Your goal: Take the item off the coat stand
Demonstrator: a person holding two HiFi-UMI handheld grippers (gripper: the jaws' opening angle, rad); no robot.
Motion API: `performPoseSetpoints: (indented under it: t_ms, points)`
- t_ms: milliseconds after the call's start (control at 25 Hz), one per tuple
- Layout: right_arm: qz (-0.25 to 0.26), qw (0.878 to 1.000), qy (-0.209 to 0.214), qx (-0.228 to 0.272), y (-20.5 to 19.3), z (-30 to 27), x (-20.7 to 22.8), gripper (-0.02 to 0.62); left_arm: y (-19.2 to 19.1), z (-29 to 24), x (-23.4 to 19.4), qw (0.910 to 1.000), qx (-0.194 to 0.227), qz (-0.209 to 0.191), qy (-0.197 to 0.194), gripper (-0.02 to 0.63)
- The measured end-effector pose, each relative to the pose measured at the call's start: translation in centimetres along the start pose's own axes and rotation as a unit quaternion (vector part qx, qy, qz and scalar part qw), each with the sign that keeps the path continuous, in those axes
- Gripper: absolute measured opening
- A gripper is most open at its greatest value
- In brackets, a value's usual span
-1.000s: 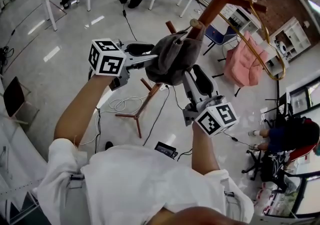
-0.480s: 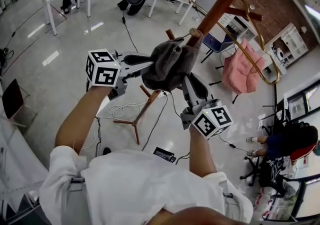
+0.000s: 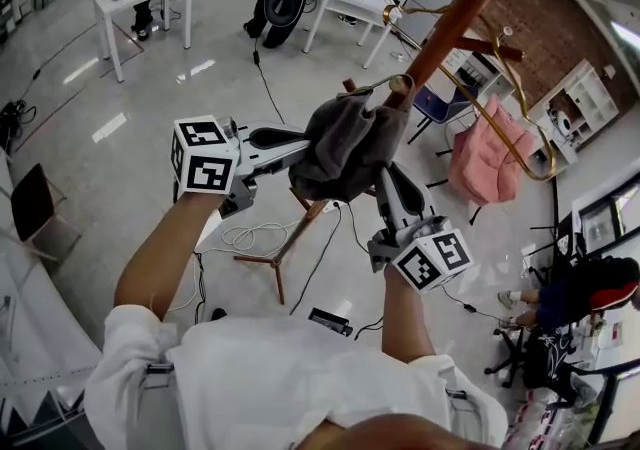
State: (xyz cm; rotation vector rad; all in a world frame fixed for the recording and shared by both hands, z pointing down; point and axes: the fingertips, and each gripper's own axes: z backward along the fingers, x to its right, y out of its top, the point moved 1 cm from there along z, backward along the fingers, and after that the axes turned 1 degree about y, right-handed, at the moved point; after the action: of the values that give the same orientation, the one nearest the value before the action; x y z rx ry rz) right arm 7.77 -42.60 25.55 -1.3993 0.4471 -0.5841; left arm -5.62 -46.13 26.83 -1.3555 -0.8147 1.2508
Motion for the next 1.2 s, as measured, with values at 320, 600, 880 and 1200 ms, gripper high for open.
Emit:
performPoseSetpoints:
  t_ms: [320,600,880,1200]
  points:
    - [0.016,0.999,0.012,0.029,2.3,0.0,-3.4,0.048,2.9,2.8,2.3,0.9994,0.019,-0.027,0.002,0.021]
    - [0.028,0.998,0.019,0.044,5.5,1.2,-3.6,0.048,5.4,1.8,4.3,0.9987,0.035,-0.035,0.008,0.020]
    - [0.037,0.997,0.015,0.061,5.8,0.6,-8.6,0.048,6.7,6.7,6.0,0.9971,0.053,-0.054,0.004,0.020]
    - [0.024,0.998,0.004,0.058,3.6,0.6,-12.0,0.048,5.4,10.1,6.8,0.9964,0.048,-0.065,0.025,0.020]
